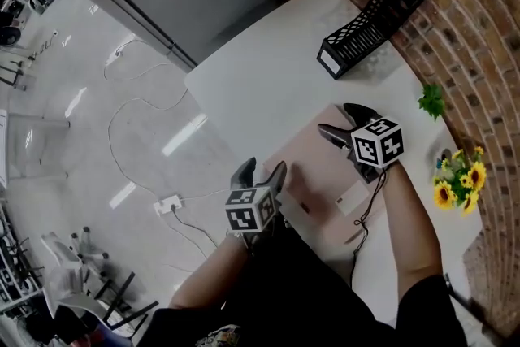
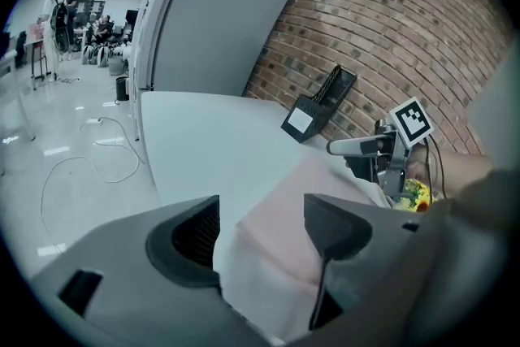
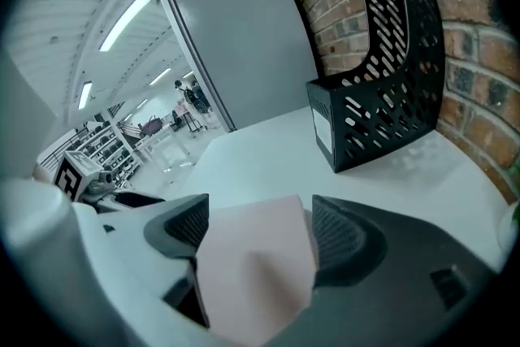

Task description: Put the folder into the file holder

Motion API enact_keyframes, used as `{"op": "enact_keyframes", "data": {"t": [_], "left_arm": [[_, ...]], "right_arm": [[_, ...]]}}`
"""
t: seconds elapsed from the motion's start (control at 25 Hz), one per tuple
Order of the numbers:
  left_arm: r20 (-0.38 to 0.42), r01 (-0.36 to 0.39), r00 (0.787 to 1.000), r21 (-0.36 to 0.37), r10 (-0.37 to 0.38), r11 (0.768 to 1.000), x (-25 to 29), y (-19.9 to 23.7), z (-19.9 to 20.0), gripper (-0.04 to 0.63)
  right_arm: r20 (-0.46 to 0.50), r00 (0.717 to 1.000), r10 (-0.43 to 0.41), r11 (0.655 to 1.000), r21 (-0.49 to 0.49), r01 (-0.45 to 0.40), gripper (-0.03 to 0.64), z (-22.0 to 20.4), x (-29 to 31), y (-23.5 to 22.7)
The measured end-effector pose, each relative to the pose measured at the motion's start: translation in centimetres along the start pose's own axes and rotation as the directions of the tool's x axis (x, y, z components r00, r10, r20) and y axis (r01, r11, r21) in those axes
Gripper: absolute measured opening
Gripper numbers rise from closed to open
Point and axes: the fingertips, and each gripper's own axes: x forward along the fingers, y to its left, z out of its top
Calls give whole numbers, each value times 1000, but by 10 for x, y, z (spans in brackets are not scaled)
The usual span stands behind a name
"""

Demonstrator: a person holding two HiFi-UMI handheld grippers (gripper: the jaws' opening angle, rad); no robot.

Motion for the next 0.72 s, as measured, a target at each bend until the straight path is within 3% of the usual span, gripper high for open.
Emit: {"op": "enact_keyframes", "data": {"t": [0.32, 0.72], "left_arm": [[-55, 7, 998, -29, -8, 1000, 16, 7, -9, 311], [-68, 20, 997, -173, -32, 985, 21, 10, -19, 313]], "right_arm": [[-76, 997, 29, 999, 26, -27, 416, -11, 23, -12], [-188, 982, 33, 999, -4, -34, 411, -28, 39, -13]]}}
